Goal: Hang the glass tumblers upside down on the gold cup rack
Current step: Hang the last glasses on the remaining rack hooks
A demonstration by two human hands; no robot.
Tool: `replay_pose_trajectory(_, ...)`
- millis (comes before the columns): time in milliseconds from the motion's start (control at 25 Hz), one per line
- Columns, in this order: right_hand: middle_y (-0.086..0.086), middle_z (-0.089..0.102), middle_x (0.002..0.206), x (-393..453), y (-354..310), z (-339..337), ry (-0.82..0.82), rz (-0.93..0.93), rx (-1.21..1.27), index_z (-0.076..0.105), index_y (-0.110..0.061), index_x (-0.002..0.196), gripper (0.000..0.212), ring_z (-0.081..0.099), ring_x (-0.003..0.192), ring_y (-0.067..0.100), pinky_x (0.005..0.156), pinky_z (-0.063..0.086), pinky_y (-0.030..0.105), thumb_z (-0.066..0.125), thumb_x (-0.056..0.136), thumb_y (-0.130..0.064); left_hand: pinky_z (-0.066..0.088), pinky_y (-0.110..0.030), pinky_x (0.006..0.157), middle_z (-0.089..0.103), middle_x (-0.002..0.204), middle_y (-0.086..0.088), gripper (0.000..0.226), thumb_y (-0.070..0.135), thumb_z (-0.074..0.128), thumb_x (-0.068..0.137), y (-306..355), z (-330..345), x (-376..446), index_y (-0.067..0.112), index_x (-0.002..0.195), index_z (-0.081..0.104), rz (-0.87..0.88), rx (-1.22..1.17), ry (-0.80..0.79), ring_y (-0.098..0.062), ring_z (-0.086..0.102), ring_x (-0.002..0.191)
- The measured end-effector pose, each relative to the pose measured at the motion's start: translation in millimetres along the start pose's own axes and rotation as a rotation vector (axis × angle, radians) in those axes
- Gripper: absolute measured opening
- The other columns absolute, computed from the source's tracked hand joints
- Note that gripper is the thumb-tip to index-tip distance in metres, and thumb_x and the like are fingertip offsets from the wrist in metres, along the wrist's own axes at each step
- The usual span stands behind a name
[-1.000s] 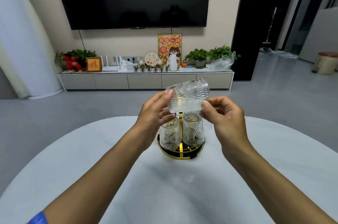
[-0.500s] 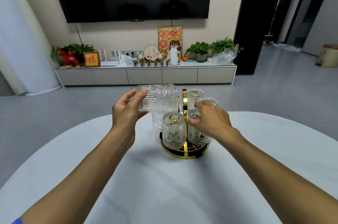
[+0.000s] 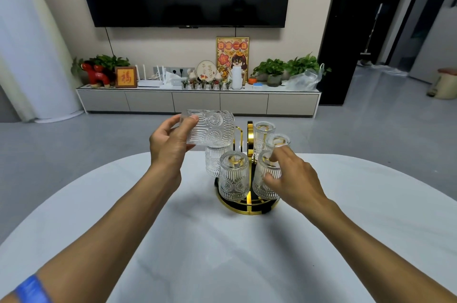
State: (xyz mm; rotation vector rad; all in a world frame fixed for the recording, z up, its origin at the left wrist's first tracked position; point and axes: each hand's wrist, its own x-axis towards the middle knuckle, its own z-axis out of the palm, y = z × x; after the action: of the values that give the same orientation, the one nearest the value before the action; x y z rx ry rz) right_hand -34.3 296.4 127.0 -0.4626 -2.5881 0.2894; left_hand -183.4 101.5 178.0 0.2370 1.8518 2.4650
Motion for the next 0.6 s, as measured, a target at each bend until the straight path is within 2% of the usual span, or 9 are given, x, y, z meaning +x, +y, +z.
replay_pose_trajectory(80,-0.004,0.060,0.108,-3,3,1,0.032,-0.001,-0.040,0.054,-0.022,0.099,0.022,0.046,0.070,0.018,0.058,0.031,0.029,0.060,0.082,-0.034,0.057,-0.031,0.072,0.070,0.108,-0.003,0.056,0.035,0.082,0.070,0,1,1,0.015,0.118,0.064,0.014,0.017,0.013,-0.017,0.066,0.096)
replay_pose_trajectory(160,-0.004,0.062,0.108,4,9,1,0.074,-0.009,-0.034,0.057,-0.022,0.099,0.024,0.048,0.079,0.017,0.061,0.033,0.030,0.049,0.086,-0.041,0.058,-0.032,0.073,0.070,0.103,0.001,0.057,0.035,0.082,0.070,0,3,3,0.015,0.119,0.064,0.029,0.034,0.019,-0.015,0.066,0.093)
replay_pose_trajectory(240,-0.001,0.061,0.125,20,17,-1,0.046,-0.022,0.023,0.061,-0.022,0.110,0.042,0.050,0.106,0.021,0.078,0.038,0.035,0.033,0.092,-0.048,0.058,-0.034,0.075,0.068,0.103,0.002,0.057,0.034,0.082,0.071,0,6,6,0.015,0.121,0.063,0.042,0.055,0.022,-0.013,0.066,0.092)
replay_pose_trajectory(280,-0.001,0.055,0.137,32,21,-2,-0.025,-0.032,0.039,0.060,-0.025,0.120,0.049,0.044,0.123,0.023,0.091,0.036,0.040,0.026,0.095,-0.049,0.058,-0.034,0.075,0.068,0.102,0.003,0.056,0.034,0.082,0.072,0,6,8,0.015,0.121,0.063,0.048,0.062,0.022,-0.012,0.065,0.091)
replay_pose_trajectory(360,-0.004,0.040,0.153,53,31,0,-0.194,-0.063,0.008,0.053,-0.031,0.134,0.054,0.024,0.142,0.023,0.109,0.019,0.047,0.017,0.099,-0.052,0.058,-0.034,0.076,0.068,0.097,0.005,0.051,0.032,0.081,0.073,-1,8,12,0.017,0.118,0.063,0.059,0.074,0.016,-0.010,0.065,0.088)
replay_pose_trajectory(440,-0.006,0.037,0.155,67,37,4,-0.283,-0.058,-0.054,0.050,-0.034,0.137,0.061,0.016,0.146,0.023,0.114,0.010,0.050,0.010,0.097,-0.057,0.058,-0.033,0.075,0.067,0.096,0.006,0.047,0.033,0.081,0.074,-1,8,16,0.020,0.114,0.062,0.077,0.094,0.004,-0.011,0.065,0.089)
replay_pose_trajectory(600,-0.008,0.039,0.153,66,40,6,-0.260,-0.029,-0.178,0.046,-0.041,0.138,0.072,0.021,0.144,0.027,0.112,0.007,0.057,0.000,0.089,-0.068,0.058,-0.033,0.076,0.064,0.102,0.006,0.047,0.034,0.080,0.074,-1,9,24,0.020,0.116,0.062,0.120,0.152,-0.005,-0.017,0.064,0.102)
